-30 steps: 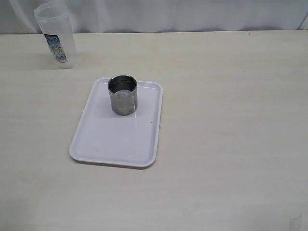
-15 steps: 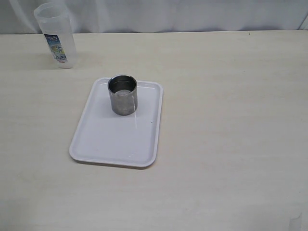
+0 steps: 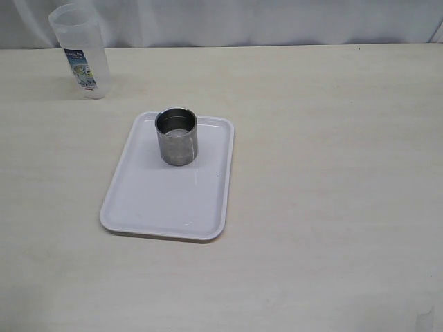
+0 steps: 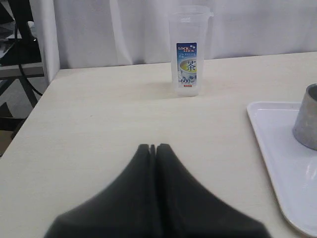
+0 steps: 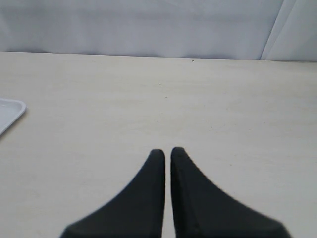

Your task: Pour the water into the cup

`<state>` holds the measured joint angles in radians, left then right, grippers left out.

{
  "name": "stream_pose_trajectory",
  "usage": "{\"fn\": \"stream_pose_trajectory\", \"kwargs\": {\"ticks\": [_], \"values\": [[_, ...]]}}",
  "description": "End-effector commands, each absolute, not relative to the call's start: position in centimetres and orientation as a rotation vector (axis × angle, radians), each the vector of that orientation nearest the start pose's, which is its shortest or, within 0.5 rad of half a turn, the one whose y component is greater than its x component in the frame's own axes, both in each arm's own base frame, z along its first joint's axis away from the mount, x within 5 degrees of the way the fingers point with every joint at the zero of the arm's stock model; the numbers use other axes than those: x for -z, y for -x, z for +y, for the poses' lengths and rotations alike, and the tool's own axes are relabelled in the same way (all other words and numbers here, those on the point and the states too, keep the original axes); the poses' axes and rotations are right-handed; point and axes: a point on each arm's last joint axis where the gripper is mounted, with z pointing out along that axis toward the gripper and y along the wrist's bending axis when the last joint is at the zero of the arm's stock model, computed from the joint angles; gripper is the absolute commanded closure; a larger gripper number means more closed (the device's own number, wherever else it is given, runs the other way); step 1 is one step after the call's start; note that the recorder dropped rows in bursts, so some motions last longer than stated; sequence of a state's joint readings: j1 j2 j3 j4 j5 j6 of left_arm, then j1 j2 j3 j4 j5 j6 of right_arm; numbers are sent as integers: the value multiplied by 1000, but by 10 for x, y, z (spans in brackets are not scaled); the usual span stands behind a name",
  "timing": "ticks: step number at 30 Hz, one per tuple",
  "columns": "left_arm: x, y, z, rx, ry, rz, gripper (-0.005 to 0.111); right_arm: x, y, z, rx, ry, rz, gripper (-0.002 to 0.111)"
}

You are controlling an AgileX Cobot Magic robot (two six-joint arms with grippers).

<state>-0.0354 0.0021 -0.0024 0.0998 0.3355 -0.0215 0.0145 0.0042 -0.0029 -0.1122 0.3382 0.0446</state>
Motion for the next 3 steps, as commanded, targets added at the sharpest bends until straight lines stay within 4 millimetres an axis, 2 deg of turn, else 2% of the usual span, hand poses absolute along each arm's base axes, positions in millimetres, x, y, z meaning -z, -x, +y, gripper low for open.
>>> {"fn": "stream_pose_trajectory", "kwargs": {"ticks": [1,3], "values": [[-184,-54,1,-48,-70,1805,107,-182,-54,-3,78,49,1825,104],[-184,-54,1,-48,-70,1805,107,-182,-54,-3,78,49,1825,104]]}}
